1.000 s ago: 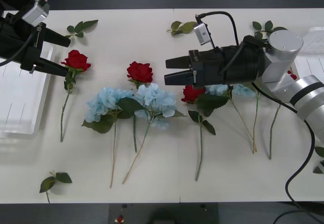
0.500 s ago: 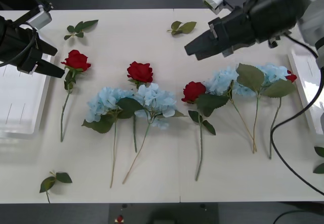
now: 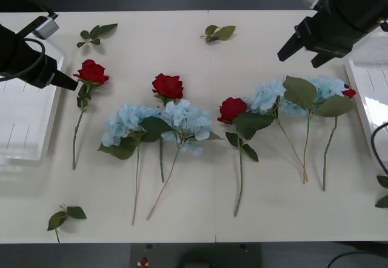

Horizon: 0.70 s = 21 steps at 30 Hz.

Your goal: Put the red flowers into the right box and the blue flowers into the left box

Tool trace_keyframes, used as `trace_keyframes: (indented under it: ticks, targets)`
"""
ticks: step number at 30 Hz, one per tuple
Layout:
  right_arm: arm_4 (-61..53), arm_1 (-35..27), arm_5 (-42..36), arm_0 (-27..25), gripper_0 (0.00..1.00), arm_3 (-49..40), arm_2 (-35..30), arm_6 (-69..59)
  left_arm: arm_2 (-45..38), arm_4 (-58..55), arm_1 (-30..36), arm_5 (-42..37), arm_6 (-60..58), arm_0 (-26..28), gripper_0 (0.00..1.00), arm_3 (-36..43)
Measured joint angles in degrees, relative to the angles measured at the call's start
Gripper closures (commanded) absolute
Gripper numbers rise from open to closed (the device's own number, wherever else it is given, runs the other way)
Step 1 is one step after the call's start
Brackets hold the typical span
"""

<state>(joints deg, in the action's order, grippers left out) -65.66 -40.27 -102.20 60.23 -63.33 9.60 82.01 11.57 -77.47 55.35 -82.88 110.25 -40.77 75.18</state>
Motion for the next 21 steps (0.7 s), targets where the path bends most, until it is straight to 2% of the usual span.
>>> trace_keyframes:
  ticks: [5, 12, 17, 21]
  targets:
    - [-2.62, -6.5, 4.87, -5.64, 0.0, -5.92, 0.81, -5.28, 5.15, 2.31, 0.0, 3.91, -7.33, 0.0, 0.0, 0.01]
    - [-3.77, -16.12, 14.29, -24.43, 0.0, -26.56, -0.09, -12.82, 12.19, 4.51, 0.0, 9.72, -17.0, 0.0, 0.0, 0.23]
    - [1.24, -17.06, 19.81, -35.28, 0.0, -34.24, -3.33, -20.12, 18.66, 7.43, -0.01, 14.25, -19.54, -0.42, 0.0, 0.36]
    - [1.91, -17.06, 22.16, -38.56, 0.0, -34.65, -3.41, -22.92, 22.33, 11.93, -0.57, 14.46, -26.77, -1.75, 0.0, 0.36]
